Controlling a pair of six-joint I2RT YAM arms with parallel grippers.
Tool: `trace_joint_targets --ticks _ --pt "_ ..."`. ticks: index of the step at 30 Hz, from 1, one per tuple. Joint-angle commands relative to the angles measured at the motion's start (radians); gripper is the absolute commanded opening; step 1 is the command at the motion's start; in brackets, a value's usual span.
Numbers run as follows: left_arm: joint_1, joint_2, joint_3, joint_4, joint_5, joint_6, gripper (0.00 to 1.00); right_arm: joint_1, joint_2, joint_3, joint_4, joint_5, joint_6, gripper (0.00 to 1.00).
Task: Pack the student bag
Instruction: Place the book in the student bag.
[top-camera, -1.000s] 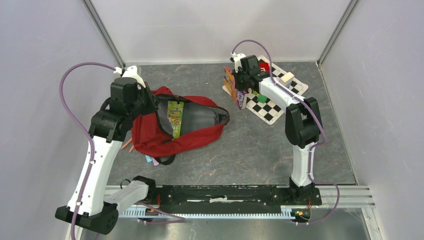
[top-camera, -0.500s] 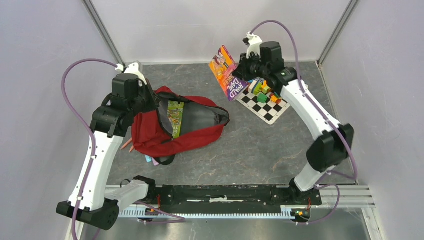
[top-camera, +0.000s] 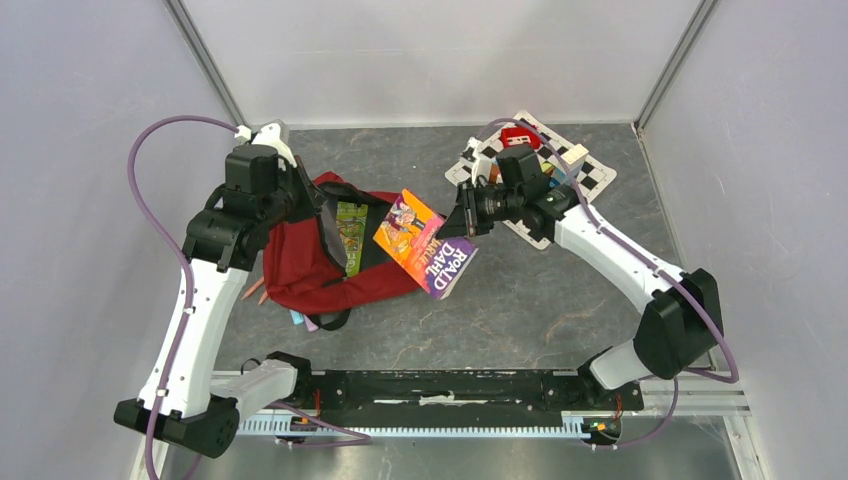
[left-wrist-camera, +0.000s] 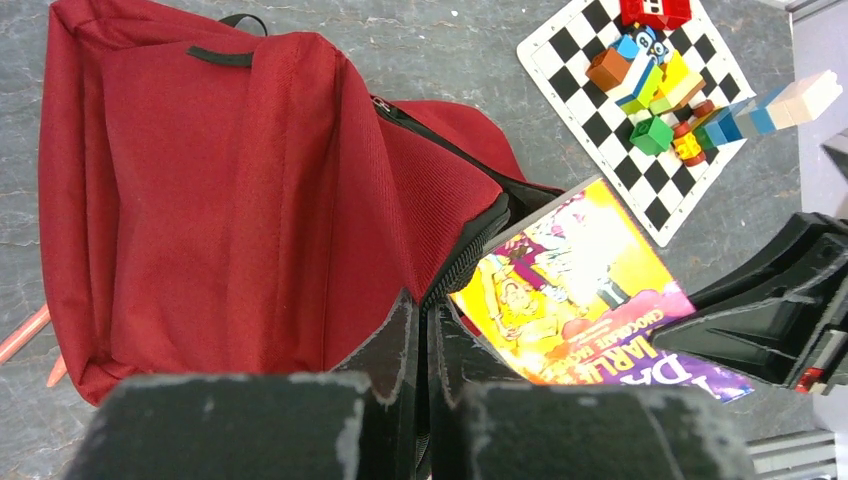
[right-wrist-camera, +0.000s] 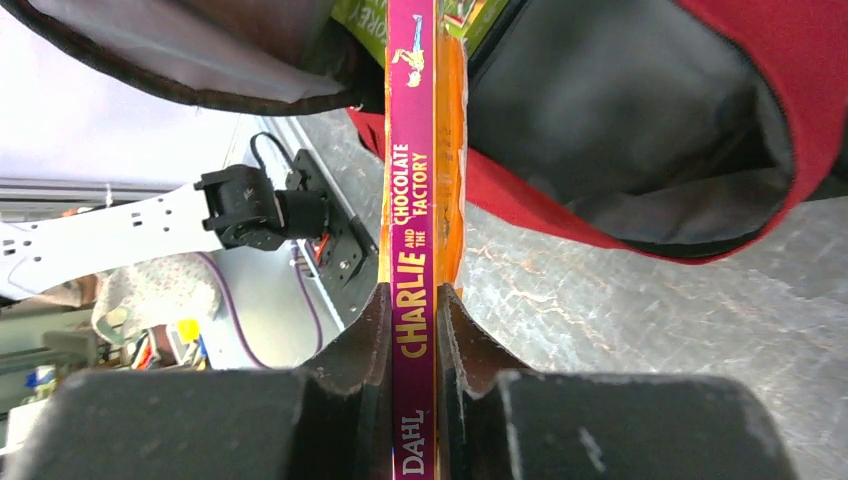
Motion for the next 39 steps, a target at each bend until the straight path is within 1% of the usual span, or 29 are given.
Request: trace_joint_targets --ticks 1,5,8,11,16,21,22,25,29,30,35,39 --pt "0.007 -0.023 0.034 0.055 0.035 -0.022 0.02 0.012 0.018 -0.008 0.149 -0.059 0.120 0.00" --pt "0.007 -0.015 0.053 0.051 0.035 -0.026 0.02 0.037 0.113 0.089 0.183 -0.048 0.159 0.00" --pt "0.007 -0.008 0.067 0.051 0.035 -0.024 0.02 0.062 0.216 0.181 0.222 -0.115 0.224 0.00" --pt "0.007 -0.004 0.072 0.051 0.035 -0.006 0.02 0.085 0.303 0.250 0.226 -0.154 0.241 0.00" --pt "0.009 0.008 0.087 0.051 0.058 -0.004 0.02 0.107 0.396 0.307 0.222 -0.184 0.256 0.00" --pt "0.009 0.018 0.065 0.052 0.043 -0.004 0.02 0.142 0.466 0.331 0.243 -0.177 0.290 0.00" --pt "0.009 0.022 0.059 0.055 0.018 -0.004 0.02 0.150 0.479 0.335 0.248 -0.175 0.302 0.00" --pt "0.010 0.041 0.059 0.063 0.027 0.016 0.02 0.176 0.494 0.338 0.246 -0.155 0.302 0.00" --pt "0.013 0.071 0.088 0.047 0.035 0.103 0.02 0.192 0.474 0.263 0.252 -0.076 0.289 0.00" --pt "0.016 0.086 0.108 0.033 0.061 0.132 0.02 0.193 0.483 0.261 0.258 -0.072 0.301 0.00" --pt "0.018 0.144 0.203 -0.039 0.128 0.250 0.02 0.233 0.496 0.313 0.258 -0.029 0.370 0.00" --pt "0.019 0.119 0.176 -0.012 0.133 0.240 0.02 0.288 0.486 0.308 0.272 0.009 0.412 0.00"
